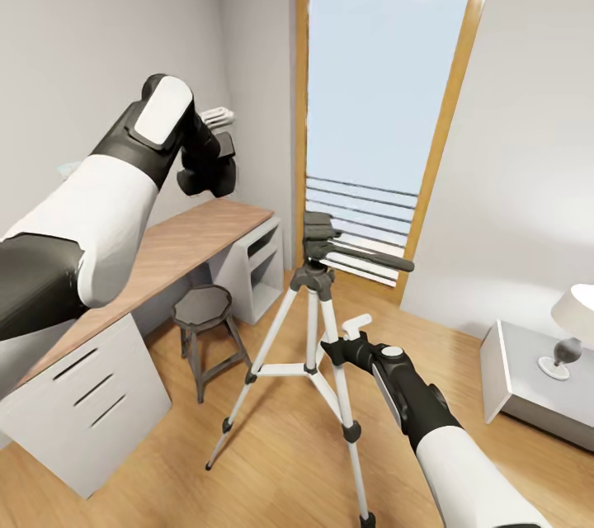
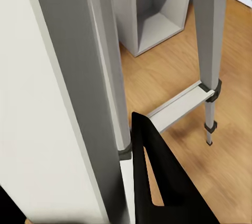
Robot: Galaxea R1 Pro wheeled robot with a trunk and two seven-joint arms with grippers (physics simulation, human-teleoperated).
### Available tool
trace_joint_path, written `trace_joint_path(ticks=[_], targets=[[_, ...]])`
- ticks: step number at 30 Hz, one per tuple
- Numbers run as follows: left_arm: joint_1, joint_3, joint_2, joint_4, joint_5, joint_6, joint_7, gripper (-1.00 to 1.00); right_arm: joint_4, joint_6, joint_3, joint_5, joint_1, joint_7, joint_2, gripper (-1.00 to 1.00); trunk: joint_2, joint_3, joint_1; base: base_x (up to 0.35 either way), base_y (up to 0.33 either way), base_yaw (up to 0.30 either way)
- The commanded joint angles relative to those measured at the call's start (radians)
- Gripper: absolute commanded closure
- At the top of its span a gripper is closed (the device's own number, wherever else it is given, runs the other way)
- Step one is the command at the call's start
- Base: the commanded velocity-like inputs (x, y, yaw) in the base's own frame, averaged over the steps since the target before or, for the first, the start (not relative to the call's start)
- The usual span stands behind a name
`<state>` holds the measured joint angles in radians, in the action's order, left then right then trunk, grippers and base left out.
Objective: Attach the digital camera to the camera tripod in the bedroom.
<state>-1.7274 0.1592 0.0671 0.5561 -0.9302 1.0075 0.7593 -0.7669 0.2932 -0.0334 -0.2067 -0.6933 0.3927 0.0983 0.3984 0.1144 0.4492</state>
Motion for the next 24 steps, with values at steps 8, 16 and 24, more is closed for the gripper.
trace_joint_path(ticks=[8,16,24], targets=[[0.007,-0.009,0.022,-0.019,-0.056,0.000,0.014,1.00,0.000,0.007,0.000,-0.003,0.000,0.007,-0.010,1.00,0.002,0.002,0.001,0.000,0.000,0.000],[0.008,-0.014,0.026,0.021,-0.078,0.034,0.064,1.00,-0.001,0.007,0.000,0.011,0.000,0.008,-0.015,1.00,0.002,0.002,0.001,0.000,0.000,0.000],[0.008,0.030,0.014,0.065,-0.080,0.040,0.051,1.00,-0.002,0.008,0.000,0.011,0.000,0.014,-0.018,1.00,0.002,0.002,0.001,0.000,0.000,0.000]])
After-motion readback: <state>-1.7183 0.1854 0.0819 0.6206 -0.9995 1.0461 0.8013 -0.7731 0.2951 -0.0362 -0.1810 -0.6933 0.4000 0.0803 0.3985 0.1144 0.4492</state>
